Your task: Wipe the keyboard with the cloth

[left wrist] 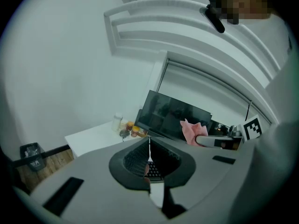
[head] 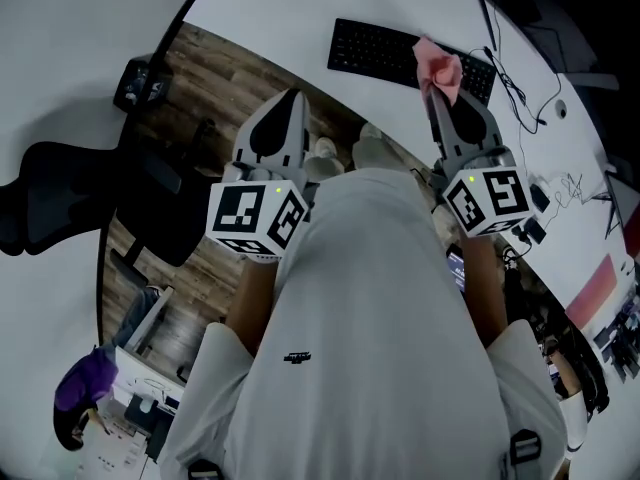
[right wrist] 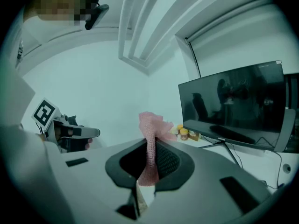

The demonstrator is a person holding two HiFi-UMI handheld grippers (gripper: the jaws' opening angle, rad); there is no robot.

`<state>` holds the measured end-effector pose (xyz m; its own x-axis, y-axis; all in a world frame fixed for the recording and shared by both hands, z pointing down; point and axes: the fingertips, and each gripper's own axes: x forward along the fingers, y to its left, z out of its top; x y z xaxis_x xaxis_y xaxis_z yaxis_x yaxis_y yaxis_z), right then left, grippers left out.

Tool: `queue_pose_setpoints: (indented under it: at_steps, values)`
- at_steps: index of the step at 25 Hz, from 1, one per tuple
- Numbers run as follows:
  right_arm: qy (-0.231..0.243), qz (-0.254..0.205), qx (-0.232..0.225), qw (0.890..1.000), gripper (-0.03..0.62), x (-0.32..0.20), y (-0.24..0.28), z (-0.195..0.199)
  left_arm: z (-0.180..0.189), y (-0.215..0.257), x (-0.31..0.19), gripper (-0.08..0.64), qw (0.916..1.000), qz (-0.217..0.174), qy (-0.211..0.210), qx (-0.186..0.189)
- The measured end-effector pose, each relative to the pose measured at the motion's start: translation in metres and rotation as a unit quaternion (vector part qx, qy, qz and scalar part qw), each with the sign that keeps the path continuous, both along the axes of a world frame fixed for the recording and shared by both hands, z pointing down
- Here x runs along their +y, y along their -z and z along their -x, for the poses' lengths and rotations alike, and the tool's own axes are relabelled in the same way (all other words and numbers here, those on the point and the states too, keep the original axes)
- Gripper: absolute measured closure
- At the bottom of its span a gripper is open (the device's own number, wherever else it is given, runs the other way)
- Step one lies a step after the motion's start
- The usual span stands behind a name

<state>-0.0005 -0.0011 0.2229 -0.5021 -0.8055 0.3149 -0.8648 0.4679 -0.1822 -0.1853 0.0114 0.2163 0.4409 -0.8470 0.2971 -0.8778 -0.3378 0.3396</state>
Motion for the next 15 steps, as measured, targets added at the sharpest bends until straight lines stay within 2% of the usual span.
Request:
queue_pose_setpoints:
  at_steps: [10, 15]
  values:
    - [0.021, 0.028, -0.029, 0.999, 0.563, -0.036, -0.032, 0.007, -0.016, -0.028, -0.020, 0.537, 0.9989, 0.035, 0.008, -0.029]
    - [0.045, 0.046, -0.020, 0.998, 0.563, -0.057, -0.056, 0.023, -0.011, -0.036, -0.036, 0.537, 0.9985, 0.036, 0.034, -0.023]
